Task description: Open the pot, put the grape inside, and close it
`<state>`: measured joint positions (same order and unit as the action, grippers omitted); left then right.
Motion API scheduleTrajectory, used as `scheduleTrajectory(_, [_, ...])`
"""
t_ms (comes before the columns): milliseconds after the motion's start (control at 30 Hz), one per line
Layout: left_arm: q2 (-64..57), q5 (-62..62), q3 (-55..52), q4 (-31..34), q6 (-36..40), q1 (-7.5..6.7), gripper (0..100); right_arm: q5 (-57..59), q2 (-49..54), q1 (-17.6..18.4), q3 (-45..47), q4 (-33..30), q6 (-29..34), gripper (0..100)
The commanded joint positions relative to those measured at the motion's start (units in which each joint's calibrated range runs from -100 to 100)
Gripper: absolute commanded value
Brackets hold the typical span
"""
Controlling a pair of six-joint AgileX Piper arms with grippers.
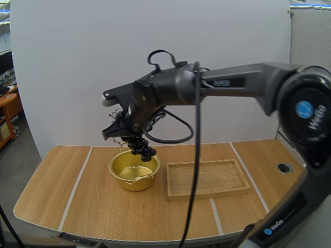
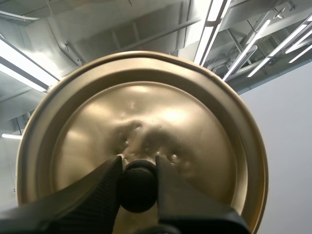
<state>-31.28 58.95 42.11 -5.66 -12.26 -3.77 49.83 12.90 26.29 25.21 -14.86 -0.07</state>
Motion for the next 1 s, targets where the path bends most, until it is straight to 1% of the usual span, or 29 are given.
scheduleTrajectory(0, [-0.09,-1.6,0.33,0.39,0.54,-0.13,0,-0.7,-2.53,0.14,-2.39,-0.46,-1.27,0])
scheduleTrajectory(200, [-0.09,-1.6,0.33,0.39,0.54,-0.13,0,-3.18,-8.99,0.14,-3.1,-0.46,-1.5,0])
scheduleTrajectory(333, [-0.09,-1.6,0.33,0.39,0.54,-0.13,0,-1.63,-11.34,0.14,-3.1,-0.46,-1.5,0])
scheduleTrajectory(700, [-0.09,-1.6,0.33,0.39,0.54,-0.13,0,4.51,-12.03,0.14,-2.62,-1.02,-1.5,0])
scheduleTrajectory(967, [-0.09,-1.6,0.33,0.39,0.54,-0.13,0,4.66,-12.36,-1.05,0.3,-1.41,-1.5,0])
